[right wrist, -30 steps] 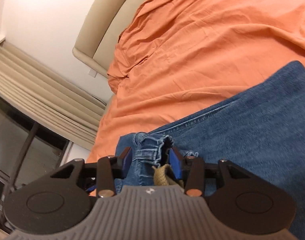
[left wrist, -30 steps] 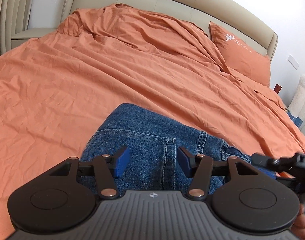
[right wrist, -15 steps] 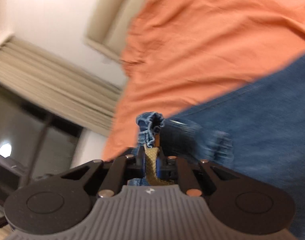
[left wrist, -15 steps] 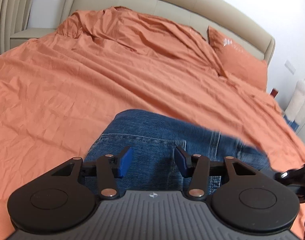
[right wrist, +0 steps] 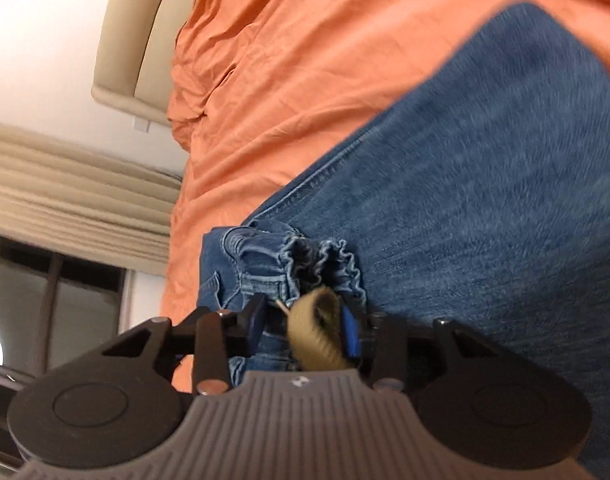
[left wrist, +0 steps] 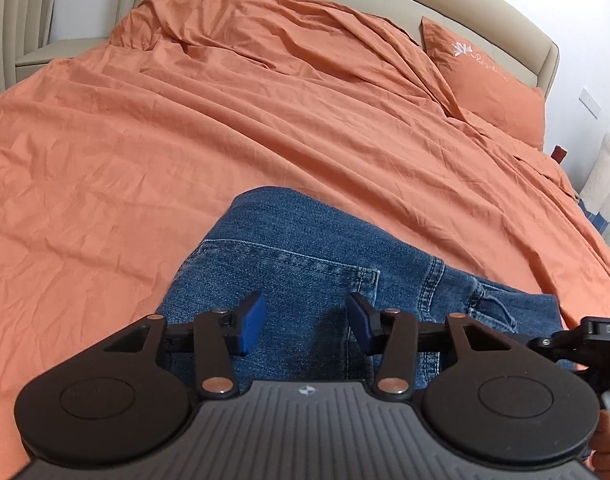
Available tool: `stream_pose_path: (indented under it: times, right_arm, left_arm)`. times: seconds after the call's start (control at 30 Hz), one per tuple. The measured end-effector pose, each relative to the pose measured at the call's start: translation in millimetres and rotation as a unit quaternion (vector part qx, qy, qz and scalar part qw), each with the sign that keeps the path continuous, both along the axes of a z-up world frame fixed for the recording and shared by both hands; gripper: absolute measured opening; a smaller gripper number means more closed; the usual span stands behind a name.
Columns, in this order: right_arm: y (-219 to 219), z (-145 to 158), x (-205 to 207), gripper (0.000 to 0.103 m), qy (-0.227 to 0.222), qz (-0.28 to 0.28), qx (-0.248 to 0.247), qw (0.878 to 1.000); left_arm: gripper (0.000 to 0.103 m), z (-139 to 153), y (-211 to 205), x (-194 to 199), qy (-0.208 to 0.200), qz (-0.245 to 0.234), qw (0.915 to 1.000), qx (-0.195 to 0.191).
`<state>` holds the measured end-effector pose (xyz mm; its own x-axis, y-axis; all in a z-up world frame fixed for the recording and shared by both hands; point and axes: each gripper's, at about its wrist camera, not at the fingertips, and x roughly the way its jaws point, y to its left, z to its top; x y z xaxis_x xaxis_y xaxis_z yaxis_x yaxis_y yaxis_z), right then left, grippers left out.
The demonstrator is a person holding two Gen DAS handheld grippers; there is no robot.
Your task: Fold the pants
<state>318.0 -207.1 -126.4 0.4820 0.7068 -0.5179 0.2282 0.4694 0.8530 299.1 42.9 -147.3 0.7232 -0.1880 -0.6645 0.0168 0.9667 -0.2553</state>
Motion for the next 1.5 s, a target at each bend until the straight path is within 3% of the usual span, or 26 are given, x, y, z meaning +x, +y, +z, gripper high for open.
stream_pose_path:
  times: [0.17, 0.3, 0.5, 0.8, 0.97, 1.03, 1.1, 1.27, 1.5]
  right_arm:
    - [10, -16, 3, 0.028, -0.016, -0.011, 0.034, 0.999]
    - [14, -7, 1, 0.015, -0.039, -0.01, 0.023, 0.999]
    - [34, 71, -5, 0.014, -0.114, 0.045, -0.098, 0.988]
    - [61, 194, 10, 0.013, -0.122, 0.093, -0.207, 0.966]
    - [30, 223, 1, 0.013, -0.11, 0.058, -0.253, 0.96]
    - [10, 222, -4, 0.013, -0.099, 0.04, -0.267, 0.958]
    - [-9, 210, -9, 0.013, -0.086, 0.026, -0.28, 0.956]
    - [-49, 151, -15, 0.012, -0.039, -0.004, -0.286, 0.957]
    - [-74, 81, -15, 0.012, -0.025, -0.024, -0.277, 0.96]
  left_arm:
    - [0.055, 1, 6, 3, -0.005, 0.014, 0.9996, -0.023]
    - [0.055, 6, 11, 1, -0.017, 0.022, 0.9991, -0.033]
    - [0.052, 30, 24, -8, -0.054, 0.03, 0.9968, -0.05]
    - [0.052, 50, 49, -25, -0.094, 0.014, 0.9898, -0.106]
    - [0.052, 48, 46, -28, -0.095, -0.018, 0.9891, -0.111]
    - [0.052, 45, 40, -26, -0.084, -0.034, 0.9897, -0.111]
    - [0.044, 40, 29, -22, -0.068, -0.058, 0.9904, -0.106]
    - [0.041, 22, -7, -16, -0.039, -0.103, 0.9926, -0.05]
    - [0.031, -7, -18, 0, 0.015, -0.108, 0.9939, 0.015]
